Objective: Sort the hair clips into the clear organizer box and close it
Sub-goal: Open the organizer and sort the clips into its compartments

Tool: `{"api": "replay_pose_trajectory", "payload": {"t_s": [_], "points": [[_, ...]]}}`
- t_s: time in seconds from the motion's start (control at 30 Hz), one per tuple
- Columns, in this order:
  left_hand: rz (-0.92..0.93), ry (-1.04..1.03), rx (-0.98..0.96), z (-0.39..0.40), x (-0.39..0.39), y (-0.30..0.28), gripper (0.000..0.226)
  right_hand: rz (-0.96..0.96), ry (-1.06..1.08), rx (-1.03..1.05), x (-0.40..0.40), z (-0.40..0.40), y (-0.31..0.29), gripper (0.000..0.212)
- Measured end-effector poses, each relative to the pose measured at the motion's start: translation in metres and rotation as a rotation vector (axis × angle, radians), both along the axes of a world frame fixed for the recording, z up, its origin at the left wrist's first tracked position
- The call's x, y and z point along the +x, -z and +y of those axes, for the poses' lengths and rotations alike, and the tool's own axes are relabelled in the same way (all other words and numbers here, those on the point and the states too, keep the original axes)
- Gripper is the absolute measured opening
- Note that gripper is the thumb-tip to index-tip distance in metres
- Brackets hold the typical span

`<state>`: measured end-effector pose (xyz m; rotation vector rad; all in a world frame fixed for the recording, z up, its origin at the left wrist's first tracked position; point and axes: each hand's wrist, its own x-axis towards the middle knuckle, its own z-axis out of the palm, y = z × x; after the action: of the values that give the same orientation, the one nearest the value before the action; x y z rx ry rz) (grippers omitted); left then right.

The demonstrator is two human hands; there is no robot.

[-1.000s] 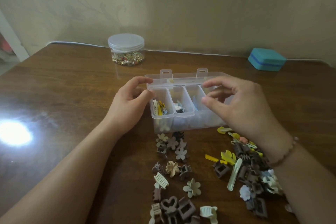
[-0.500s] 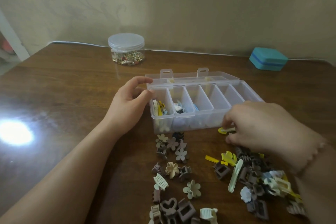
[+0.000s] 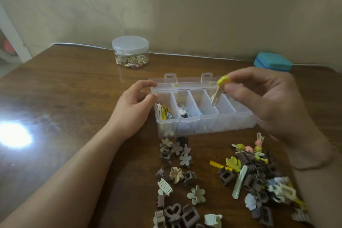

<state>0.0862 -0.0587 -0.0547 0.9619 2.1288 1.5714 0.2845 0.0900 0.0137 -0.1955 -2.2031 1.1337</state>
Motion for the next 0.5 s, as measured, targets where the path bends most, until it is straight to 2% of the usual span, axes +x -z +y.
{"api": "replay_pose_trajectory", "payload": {"t_s": [0.07, 0.13, 0.2, 0.27, 0.33, 0.4, 0.43, 0.5], "points": [[0.003, 0.001, 0.001, 0.0, 0.0, 0.001, 0.029, -0.005, 0.175, -0.033, -0.011, 0.003, 0.012, 0.012], [-0.003, 0.006, 0.002, -0.001, -0.001, 0.001, 0.03, -0.168, 0.269, 0.041, -0.018, 0.007, 0.025, 0.014], [-0.008, 0.007, 0.003, -0.001, 0.0, 0.0, 0.031, -0.296, 0.346, 0.236, -0.02, 0.01, 0.033, 0.015], [0.008, 0.006, 0.008, -0.001, 0.0, 0.001, 0.03, -0.278, 0.408, 0.432, -0.017, 0.008, 0.029, 0.013], [0.026, -0.001, 0.017, -0.001, -0.001, 0.002, 0.028, -0.282, 0.348, 0.555, -0.007, 0.003, 0.013, 0.005], [0.023, 0.002, 0.015, -0.001, -0.001, 0.002, 0.028, -0.526, 0.183, 0.592, 0.008, 0.0, -0.003, 0.008], [0.02, 0.005, 0.011, 0.0, -0.002, 0.002, 0.028, -0.721, 0.084, 0.586, 0.015, -0.001, -0.008, 0.008], [0.016, 0.006, 0.012, 0.0, -0.002, 0.003, 0.029, -1.06, -0.086, 0.622, 0.022, -0.007, -0.012, 0.019]]}}
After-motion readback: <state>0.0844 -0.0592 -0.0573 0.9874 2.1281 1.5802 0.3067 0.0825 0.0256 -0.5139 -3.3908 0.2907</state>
